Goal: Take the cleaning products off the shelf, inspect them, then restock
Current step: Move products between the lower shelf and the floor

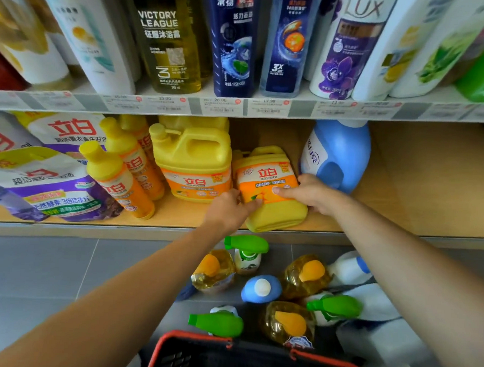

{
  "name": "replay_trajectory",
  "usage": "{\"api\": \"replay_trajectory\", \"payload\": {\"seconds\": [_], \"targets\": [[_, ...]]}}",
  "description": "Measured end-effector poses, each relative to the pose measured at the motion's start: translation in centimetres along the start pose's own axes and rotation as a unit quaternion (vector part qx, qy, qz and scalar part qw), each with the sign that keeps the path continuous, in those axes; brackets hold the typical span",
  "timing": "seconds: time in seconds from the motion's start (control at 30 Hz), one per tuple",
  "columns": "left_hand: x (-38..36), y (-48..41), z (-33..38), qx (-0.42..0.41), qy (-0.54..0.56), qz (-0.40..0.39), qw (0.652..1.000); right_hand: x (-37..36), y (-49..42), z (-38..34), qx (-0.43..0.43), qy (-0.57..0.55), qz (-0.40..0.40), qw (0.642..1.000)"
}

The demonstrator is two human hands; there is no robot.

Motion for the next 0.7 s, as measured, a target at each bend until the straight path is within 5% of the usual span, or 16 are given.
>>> {"api": "replay_trajectory", "payload": {"seconds": [0.17,0.4,0.7], "targets": [[-1.6,-2.8,-1.1,0.056,0.125,-0.023,0.99,-0.3,0.5,1.0,0.013,-0.048,0.018,0.999],[-1.3,-0.9,0.5,-0.081,0.087,0.032,0.992,-0.6,4.5,2.5,0.128,-0.102,0.123,0.979],[-0.5,2.9,0.5,-0.157,0.067,0.097,0.981,-3.2,9.0,4.1,0.231,-0.082,0.188,0.951]]}}
Point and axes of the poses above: each hand's wrist, its own y-axis away from the middle knuckle, its own x-axis out of the back of the hand, z = x × y, the point moved 9 cm from there along -y, towards the middle knuckle, and after that the axes turned 14 degrees about -z, right-handed, at the moved point
